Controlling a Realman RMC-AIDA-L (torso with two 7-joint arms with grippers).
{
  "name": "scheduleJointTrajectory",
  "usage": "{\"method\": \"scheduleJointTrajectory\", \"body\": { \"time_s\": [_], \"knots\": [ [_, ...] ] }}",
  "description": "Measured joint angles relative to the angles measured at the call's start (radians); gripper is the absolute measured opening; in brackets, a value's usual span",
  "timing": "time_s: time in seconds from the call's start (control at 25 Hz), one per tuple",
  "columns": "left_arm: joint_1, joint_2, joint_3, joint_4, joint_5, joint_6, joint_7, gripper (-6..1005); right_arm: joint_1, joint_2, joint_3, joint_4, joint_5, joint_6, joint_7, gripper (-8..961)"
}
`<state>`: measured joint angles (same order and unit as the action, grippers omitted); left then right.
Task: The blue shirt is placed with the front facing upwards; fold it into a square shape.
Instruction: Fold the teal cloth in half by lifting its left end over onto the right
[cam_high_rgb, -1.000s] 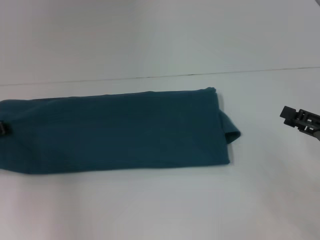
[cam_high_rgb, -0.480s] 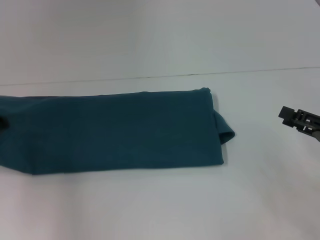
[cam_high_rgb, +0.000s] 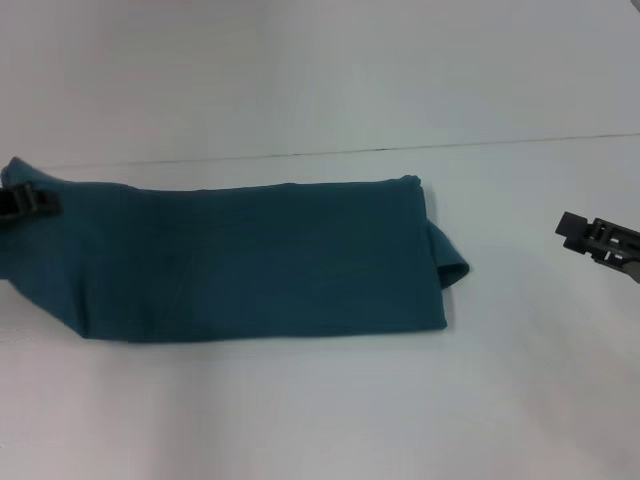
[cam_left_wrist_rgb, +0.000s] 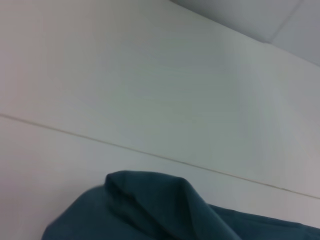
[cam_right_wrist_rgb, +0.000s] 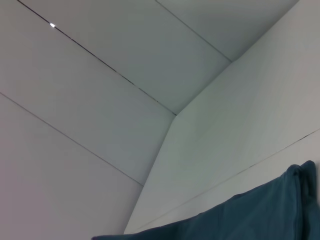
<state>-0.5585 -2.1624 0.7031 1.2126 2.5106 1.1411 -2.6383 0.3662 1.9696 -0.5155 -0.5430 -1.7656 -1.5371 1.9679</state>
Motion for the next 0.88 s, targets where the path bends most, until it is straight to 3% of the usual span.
{"method": "scheduleJointTrajectory", "body": {
  "time_s": [0.08, 0.88],
  "knots": [
    [0.001, 0.0, 0.077, 0.042, 0.002, 0.004, -0.049, 141, 0.0, 0.0, 0.0, 0.0, 0.0, 0.0, -0.002, 627],
    [-0.134, -0.004, 0.358, 0.052, -0.004, -0.006, -0.21, 150, -0.004, 0.005, 0.0, 0.0, -0.001, 0.016, -0.007, 626]
  ]
}}
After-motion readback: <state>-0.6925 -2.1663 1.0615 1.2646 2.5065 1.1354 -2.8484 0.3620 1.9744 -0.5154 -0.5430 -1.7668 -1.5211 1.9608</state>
